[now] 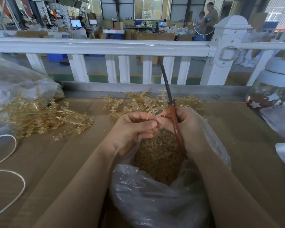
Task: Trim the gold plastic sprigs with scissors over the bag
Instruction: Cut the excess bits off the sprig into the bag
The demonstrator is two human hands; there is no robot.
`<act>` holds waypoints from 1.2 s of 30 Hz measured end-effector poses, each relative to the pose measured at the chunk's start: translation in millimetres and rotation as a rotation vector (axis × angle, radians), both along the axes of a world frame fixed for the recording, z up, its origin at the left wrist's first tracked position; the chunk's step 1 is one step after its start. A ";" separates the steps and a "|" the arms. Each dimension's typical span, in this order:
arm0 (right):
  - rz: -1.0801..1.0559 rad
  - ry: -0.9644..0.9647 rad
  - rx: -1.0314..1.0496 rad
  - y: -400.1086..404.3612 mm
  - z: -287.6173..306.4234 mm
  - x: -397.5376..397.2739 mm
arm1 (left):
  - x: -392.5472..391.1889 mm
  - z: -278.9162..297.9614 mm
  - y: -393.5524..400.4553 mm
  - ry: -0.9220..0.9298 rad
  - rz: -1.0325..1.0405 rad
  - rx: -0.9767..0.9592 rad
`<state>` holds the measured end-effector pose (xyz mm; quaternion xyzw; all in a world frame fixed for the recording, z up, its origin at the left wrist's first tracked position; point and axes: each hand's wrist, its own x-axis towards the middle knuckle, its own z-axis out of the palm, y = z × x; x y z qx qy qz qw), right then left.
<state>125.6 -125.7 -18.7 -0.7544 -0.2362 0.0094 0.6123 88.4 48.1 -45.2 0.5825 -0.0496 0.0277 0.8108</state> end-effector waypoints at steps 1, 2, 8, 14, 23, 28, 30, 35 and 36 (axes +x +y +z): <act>0.003 0.004 0.007 0.1 -1.1 0.9 | -0.2 0.2 0.2 0.005 0.000 0.002; 0.003 -0.001 0.004 0.3 -2.1 1.3 | -0.5 1.0 0.4 0.011 0.006 0.006; -0.110 -0.017 0.095 7.1 -13.9 5.7 | 2.9 5.1 5.9 0.069 0.242 -0.126; -0.110 -0.298 -0.132 3.3 -26.5 11.6 | 5.0 2.9 11.8 0.079 0.431 -0.255; -0.145 -0.562 -0.551 11.7 -39.3 18.1 | 5.9 -0.1 12.5 -0.068 0.475 -0.169; -0.224 -0.577 -0.597 8.3 -42.1 23.1 | 6.3 0.0 11.3 -0.119 0.413 -0.167; -0.228 -0.569 -0.610 7.8 -43.5 24.6 | 6.5 -0.9 12.7 -0.141 0.386 -0.170; -0.239 -0.555 -0.629 7.8 -45.2 27.8 | 7.4 -2.6 15.1 -0.175 0.346 -0.184; -0.239 -0.555 -0.631 7.6 -45.2 27.9 | 7.8 -2.8 15.2 -0.174 0.350 -0.184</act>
